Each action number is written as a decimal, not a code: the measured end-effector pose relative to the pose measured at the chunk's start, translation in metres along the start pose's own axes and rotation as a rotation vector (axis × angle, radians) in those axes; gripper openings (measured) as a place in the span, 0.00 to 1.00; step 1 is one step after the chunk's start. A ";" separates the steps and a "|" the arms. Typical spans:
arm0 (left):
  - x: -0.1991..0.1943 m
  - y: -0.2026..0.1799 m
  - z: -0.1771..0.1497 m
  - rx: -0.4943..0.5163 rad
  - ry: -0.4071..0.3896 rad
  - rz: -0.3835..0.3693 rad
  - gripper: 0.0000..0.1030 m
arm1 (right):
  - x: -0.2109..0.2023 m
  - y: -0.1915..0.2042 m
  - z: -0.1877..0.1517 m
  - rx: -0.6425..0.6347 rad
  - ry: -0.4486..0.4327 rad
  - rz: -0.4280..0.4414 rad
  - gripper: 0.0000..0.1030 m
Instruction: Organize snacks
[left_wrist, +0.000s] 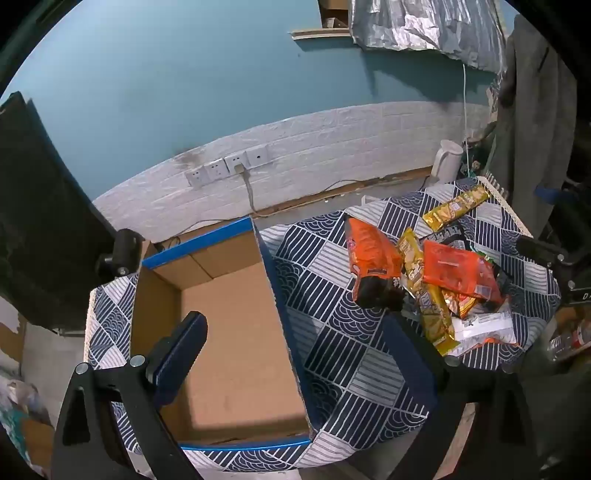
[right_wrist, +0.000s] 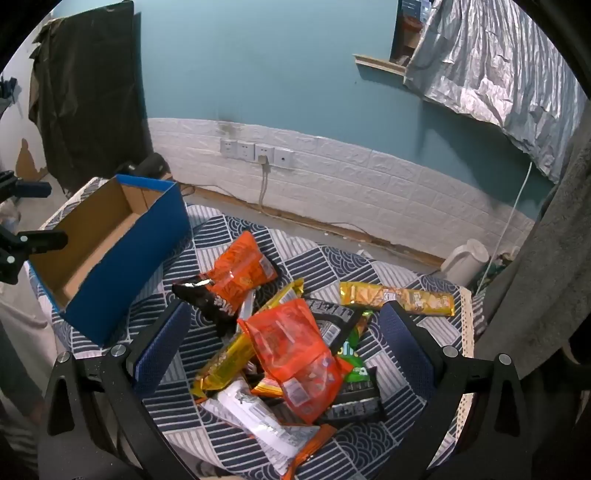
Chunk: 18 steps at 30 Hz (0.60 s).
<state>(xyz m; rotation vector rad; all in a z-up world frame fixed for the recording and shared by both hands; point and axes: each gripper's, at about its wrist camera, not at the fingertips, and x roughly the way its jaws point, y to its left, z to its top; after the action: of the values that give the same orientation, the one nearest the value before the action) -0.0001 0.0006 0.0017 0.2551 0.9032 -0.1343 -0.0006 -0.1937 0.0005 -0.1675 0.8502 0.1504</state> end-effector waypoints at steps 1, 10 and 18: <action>-0.003 0.002 -0.001 -0.007 -0.014 -0.001 0.94 | 0.000 0.000 0.000 0.001 -0.003 0.000 0.97; -0.001 0.004 -0.001 -0.020 -0.010 -0.020 0.94 | 0.000 0.002 -0.001 -0.001 -0.002 0.003 0.97; 0.002 0.007 -0.003 -0.029 0.003 -0.034 0.94 | 0.003 0.002 -0.002 -0.007 0.009 0.009 0.97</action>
<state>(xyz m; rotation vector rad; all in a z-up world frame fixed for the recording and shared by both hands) -0.0001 0.0081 -0.0004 0.2130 0.9119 -0.1522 -0.0008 -0.1917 -0.0036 -0.1707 0.8599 0.1612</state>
